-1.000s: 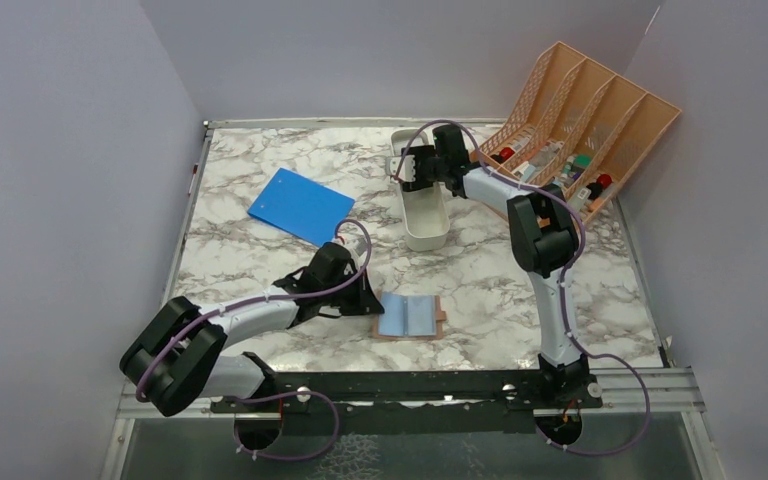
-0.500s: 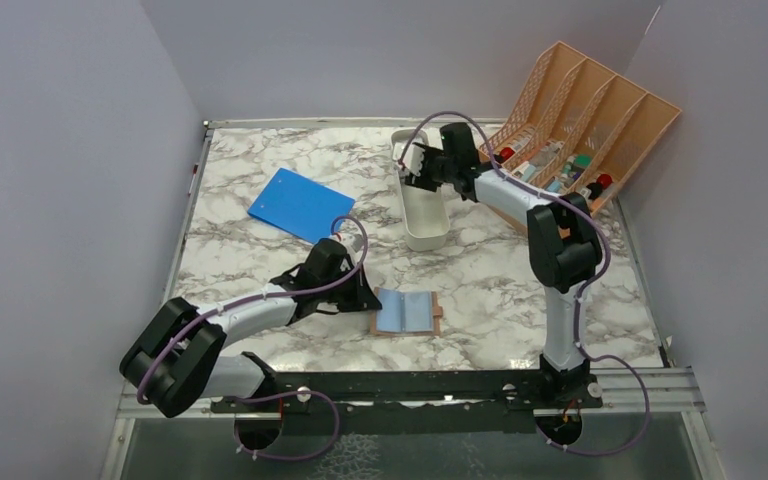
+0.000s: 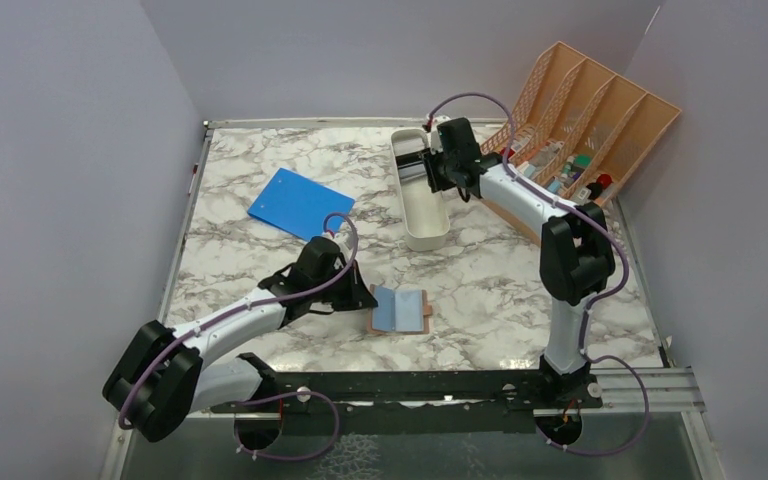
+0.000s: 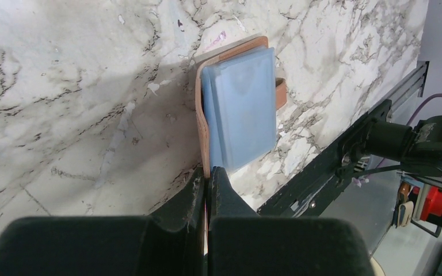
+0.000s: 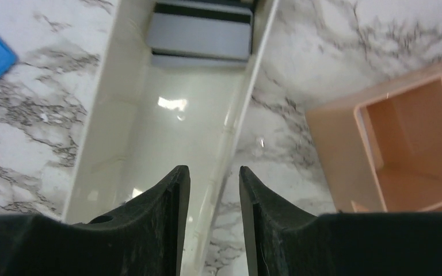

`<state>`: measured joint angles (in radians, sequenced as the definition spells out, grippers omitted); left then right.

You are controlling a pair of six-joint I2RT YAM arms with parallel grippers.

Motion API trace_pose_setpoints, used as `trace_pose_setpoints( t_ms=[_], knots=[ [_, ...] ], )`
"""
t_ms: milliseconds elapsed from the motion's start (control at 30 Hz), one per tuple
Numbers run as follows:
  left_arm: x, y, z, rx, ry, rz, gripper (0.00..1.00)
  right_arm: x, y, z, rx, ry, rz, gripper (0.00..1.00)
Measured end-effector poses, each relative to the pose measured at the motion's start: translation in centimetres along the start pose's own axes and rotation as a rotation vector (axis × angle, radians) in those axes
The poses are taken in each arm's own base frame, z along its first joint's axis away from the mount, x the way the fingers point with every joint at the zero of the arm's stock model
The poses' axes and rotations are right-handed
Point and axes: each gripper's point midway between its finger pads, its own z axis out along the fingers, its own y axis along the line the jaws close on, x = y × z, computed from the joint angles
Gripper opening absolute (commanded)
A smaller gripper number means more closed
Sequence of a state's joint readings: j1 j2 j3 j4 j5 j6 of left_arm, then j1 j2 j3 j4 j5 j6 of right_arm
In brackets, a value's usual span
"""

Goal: Put the credit cards into the card holder
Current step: Move the storage box to the center of the board.

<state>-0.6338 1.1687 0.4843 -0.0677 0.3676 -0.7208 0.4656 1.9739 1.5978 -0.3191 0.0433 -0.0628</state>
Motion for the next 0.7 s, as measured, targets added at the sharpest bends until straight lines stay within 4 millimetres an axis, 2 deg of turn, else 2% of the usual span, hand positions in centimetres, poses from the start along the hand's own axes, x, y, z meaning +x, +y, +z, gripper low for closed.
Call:
trace_pose_setpoints(
  t_ms=[167,267,333,467,567,700],
  knots=[
    [-0.3,-0.3,-0.9,-0.004,-0.027,0.004,0.0,5.6,-0.5,-0.2,0.069,0.155,0.119,0.37],
    [-0.4,-0.4,-1.3,-0.003,-0.039,0.005,0.0,8.7,-0.1,-0.3,0.07,0.235,0.147,0.22],
    [-0.4,-0.2,-1.4,-0.015,-0.041,0.003,0.0,9.6,0.2,-0.5,0.066,0.265,0.165,0.16],
    [-0.1,0.7,-1.5,-0.061,-0.031,-0.007,0.0,10.1,0.4,-1.4,0.071,0.275,0.2,0.13],
    [-0.4,0.8,-1.8,-0.083,-0.033,-0.007,0.0,11.3,0.5,-3.5,0.075,0.289,0.227,0.12],
    [-1.2,0.4,-2.0,-0.086,-0.052,-0.002,0.0,13.6,0.8,-7.7,0.068,0.312,0.258,0.12]
  ],
)
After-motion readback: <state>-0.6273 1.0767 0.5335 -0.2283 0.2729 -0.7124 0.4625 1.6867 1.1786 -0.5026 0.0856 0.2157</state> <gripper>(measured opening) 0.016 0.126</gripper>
